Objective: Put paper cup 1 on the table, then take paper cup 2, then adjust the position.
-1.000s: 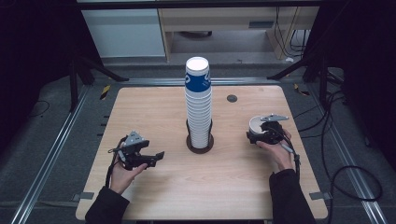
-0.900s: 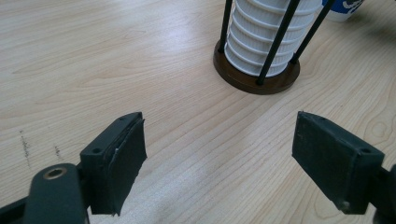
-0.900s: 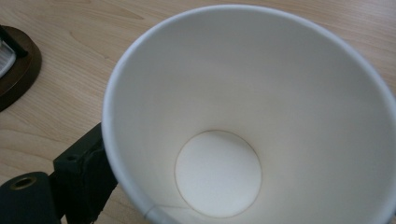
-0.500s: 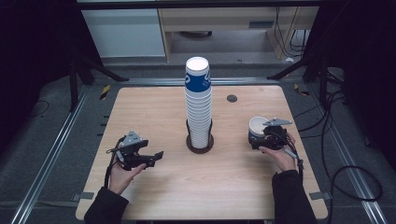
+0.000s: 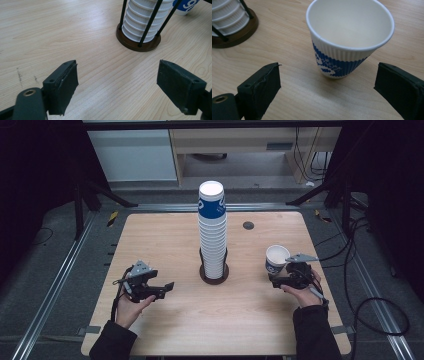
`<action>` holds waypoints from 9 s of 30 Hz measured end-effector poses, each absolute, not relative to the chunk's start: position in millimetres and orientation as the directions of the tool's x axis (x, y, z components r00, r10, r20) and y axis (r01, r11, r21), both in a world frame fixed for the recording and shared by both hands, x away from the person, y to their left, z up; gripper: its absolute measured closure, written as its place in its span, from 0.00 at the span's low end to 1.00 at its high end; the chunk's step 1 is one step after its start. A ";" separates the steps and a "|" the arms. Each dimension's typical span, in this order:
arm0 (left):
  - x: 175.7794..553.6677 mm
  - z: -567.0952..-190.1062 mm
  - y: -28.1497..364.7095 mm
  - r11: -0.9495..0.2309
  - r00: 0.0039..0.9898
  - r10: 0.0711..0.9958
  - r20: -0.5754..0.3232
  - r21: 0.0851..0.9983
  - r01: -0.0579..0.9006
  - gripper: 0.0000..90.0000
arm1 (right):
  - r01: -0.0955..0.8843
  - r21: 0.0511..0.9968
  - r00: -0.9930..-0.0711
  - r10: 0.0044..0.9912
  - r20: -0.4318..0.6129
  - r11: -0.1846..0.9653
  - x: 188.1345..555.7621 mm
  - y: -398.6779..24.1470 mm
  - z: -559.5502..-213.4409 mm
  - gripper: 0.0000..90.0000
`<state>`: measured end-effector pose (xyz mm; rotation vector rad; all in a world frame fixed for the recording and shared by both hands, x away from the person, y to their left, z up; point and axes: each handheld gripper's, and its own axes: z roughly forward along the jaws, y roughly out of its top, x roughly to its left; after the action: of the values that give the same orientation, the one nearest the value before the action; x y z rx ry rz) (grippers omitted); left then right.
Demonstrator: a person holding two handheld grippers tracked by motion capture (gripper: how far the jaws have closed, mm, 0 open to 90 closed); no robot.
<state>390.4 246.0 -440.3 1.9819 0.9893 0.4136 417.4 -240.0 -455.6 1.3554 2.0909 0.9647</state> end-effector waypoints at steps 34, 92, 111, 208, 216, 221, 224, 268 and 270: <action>390.6 -442.9 243.3 -0.327 0.638 0.766 -0.079 0.806 0.493 0.19 | 0.273 0.945 -0.623 0.782 0.028 0.183 390.1 -184.0 -347.6 0.10; 393.0 -446.8 241.5 -0.326 0.633 0.769 -0.086 0.800 0.504 0.18 | 0.152 0.982 -0.721 0.692 0.032 0.112 472.3 -64.3 -270.7 0.11; 392.9 -446.6 241.8 -0.328 0.634 0.768 -0.086 0.798 0.506 0.18 | 0.127 0.985 -0.714 0.700 0.013 0.112 471.4 -63.3 -265.7 0.22; 382.1 -436.1 230.2 -0.370 0.706 0.702 -0.093 0.800 0.473 0.18 | 0.155 0.877 -0.878 0.471 -0.089 0.455 383.4 -148.4 -400.9 0.23; 377.4 -431.7 223.6 -0.386 0.738 0.668 -0.096 0.803 0.454 0.18 | 0.118 0.838 -0.910 0.396 -0.123 0.533 381.2 -130.6 -411.9 0.23; 374.6 -429.4 219.3 -0.405 0.770 0.631 -0.097 0.805 0.434 0.18 | 0.103 0.816 -0.927 0.351 -0.128 0.569 381.1 -119.7 -418.8 0.23; 372.5 -427.7 216.6 -0.413 0.784 0.614 -0.096 0.807 0.422 0.18 | 0.098 0.806 -0.938 0.324 -0.121 0.584 380.7 -113.0 -423.2 0.23; 357.2 -429.3 154.8 -0.541 0.898 0.425 -0.116 0.763 0.355 0.17 | 0.001 0.725 -0.981 0.141 -0.132 0.688 372.6 -50.2 -463.2 0.23; 357.2 -430.0 153.9 -0.547 0.900 0.420 -0.118 0.758 0.355 0.18 | -0.004 0.724 -0.982 0.133 -0.132 0.690 371.6 -47.8 -464.1 0.23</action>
<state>357.2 153.9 -430.0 2.2003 0.5520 0.0968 371.6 -47.8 -464.1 0.1049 2.7252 1.1684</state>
